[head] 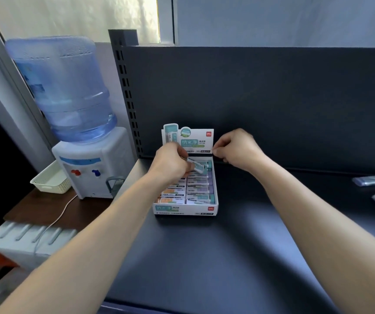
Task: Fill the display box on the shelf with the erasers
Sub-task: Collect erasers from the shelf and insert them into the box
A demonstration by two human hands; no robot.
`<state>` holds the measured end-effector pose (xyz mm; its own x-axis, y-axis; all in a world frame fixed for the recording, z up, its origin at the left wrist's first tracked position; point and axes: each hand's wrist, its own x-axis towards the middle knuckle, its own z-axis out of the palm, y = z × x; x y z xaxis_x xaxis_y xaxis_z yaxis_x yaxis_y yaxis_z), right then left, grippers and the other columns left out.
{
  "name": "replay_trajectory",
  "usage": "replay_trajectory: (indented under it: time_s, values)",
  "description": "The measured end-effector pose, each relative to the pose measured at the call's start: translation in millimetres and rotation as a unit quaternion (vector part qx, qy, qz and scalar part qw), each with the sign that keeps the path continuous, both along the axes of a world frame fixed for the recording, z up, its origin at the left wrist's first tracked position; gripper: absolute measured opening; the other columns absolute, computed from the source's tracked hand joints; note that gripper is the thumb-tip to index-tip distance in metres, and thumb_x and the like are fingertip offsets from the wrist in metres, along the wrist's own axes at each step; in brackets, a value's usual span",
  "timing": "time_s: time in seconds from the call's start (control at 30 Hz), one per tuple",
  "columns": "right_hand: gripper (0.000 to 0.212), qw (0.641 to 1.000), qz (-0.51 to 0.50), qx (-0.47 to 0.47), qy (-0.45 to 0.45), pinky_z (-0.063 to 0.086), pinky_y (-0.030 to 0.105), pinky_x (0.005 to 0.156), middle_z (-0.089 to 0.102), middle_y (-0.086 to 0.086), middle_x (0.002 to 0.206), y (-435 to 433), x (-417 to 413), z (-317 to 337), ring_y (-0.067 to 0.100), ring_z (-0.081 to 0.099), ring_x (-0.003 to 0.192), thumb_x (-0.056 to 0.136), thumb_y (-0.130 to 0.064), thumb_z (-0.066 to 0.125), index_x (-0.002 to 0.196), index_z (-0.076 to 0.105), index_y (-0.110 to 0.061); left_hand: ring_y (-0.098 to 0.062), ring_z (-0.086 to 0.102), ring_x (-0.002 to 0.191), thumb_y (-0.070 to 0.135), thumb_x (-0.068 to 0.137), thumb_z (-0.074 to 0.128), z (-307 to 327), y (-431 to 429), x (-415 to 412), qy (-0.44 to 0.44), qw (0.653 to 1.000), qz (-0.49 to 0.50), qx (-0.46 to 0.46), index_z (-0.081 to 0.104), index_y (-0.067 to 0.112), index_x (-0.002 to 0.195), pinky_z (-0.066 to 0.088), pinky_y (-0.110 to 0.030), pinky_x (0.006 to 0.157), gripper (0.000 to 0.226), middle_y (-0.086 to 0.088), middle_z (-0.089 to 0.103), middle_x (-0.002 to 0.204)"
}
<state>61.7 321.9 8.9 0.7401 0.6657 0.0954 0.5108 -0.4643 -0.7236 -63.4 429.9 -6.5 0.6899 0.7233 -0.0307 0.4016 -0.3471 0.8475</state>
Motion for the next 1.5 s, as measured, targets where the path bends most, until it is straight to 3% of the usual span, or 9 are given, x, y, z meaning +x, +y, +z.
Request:
replay_trajectory:
  time_s: [0.17,0.37,0.47,0.57,0.73,0.93,1.1,1.33,1.5]
  values:
    - [0.012,1.0,0.004,-0.003,-0.001,0.048,0.026,0.065,0.066,0.002,0.079,-5.9,0.1,1.4,0.013,0.056,0.065,0.085,-0.012,0.065,0.075,0.069,-0.017,-0.023,0.06,0.087,0.02,0.075,0.076,-2.3,-6.0,2.9,0.057,0.991,-0.014,0.124,0.062,0.012,0.09,0.046,-0.03,0.069,0.022,-0.006,0.065,0.096]
    - [0.017,1.0,-0.013,-0.003,0.004,0.047,0.024,0.061,0.063,-0.001,0.074,-13.1,0.2,0.9,0.009,0.054,0.061,0.084,-0.011,0.064,0.069,0.067,-0.019,-0.026,0.06,0.102,0.023,0.077,0.075,-4.9,-5.2,4.9,0.093,0.973,-0.029,0.21,0.07,0.009,0.098,0.046,-0.03,0.08,0.025,-0.009,0.067,0.105]
    - [0.017,1.0,-0.022,-0.007,0.003,0.044,0.021,0.056,0.062,-0.003,0.071,-18.5,-1.2,1.5,0.009,0.054,0.06,0.084,-0.012,0.064,0.069,0.066,-0.019,-0.031,0.054,0.115,0.022,0.083,0.068,-9.6,-7.6,5.7,0.105,0.96,-0.061,0.254,0.071,0.011,0.108,0.046,-0.037,0.096,0.027,-0.011,0.064,0.119]
    - [0.016,0.999,-0.034,-0.011,0.001,0.046,0.023,0.059,0.062,-0.002,0.07,-24.2,-3.4,1.7,0.01,0.054,0.06,0.084,-0.011,0.063,0.07,0.068,-0.018,-0.032,0.051,0.12,0.019,0.087,0.062,-11.8,-8.1,4.6,0.116,0.948,-0.095,0.279,0.071,0.013,0.111,0.046,-0.042,0.098,0.026,-0.011,0.065,0.119]
    - [0.013,0.998,-0.055,-0.017,-0.005,0.046,0.023,0.062,0.061,-0.004,0.067,-34.4,-11.5,0.6,0.009,0.053,0.058,0.084,-0.012,0.063,0.073,0.07,-0.016,-0.028,0.058,0.112,0.015,0.087,0.062,-2.8,-9.3,-1.5,0.087,0.953,-0.099,0.272,0.066,0.01,0.117,0.047,-0.036,0.095,0.031,-0.009,0.066,0.118]
    - [0.012,0.993,-0.111,-0.031,-0.016,0.044,0.024,0.064,0.058,-0.005,0.066,-64.2,-15.8,4.2,0.009,0.053,0.06,0.084,-0.01,0.062,0.077,0.071,-0.015,-0.023,0.062,0.099,0.009,0.088,0.057,18.2,-28.6,2.7,0.002,0.951,-0.142,0.274,0.072,0.007,0.099,0.048,-0.029,0.083,0.019,-0.008,0.07,0.102]
    - [0.01,0.979,-0.191,-0.064,-0.043,0.042,0.023,0.062,0.064,0.002,0.077,-114.5,-7.3,6.1,0.018,0.059,0.071,0.083,-0.012,0.064,0.081,0.073,-0.016,-0.014,0.053,0.086,0.015,0.088,0.06,31.8,-82.3,22.6,-0.044,0.928,-0.24,0.281,0.071,0.013,0.097,0.039,-0.022,0.076,0.014,0.003,0.055,0.088]
    - [0.01,0.937,-0.329,-0.101,-0.065,0.043,0.025,0.069,0.069,0.015,0.091,-236.0,27.9,11.7,0.029,0.064,0.088,0.081,-0.012,0.066,0.086,0.075,-0.014,-0.013,0.056,0.081,0.013,0.088,0.059,28.1,-176.6,70.2,-0.02,0.898,-0.372,0.233,0.071,0.011,0.096,0.043,-0.021,0.072,0.014,0.001,0.063,0.089]
    - [0.016,0.926,-0.348,-0.135,-0.063,0.044,0.025,0.069,0.071,0.014,0.092,-307.4,58.1,12.4,0.029,0.065,0.087,0.081,-0.007,0.064,0.075,0.07,-0.021,-0.02,0.062,0.092,0.01,0.085,0.062,15.8,-236.7,115.7,0.013,0.891,-0.392,0.23,0.071,0.01,0.095,0.043,-0.022,0.074,0.014,-0.006,0.07,0.099]
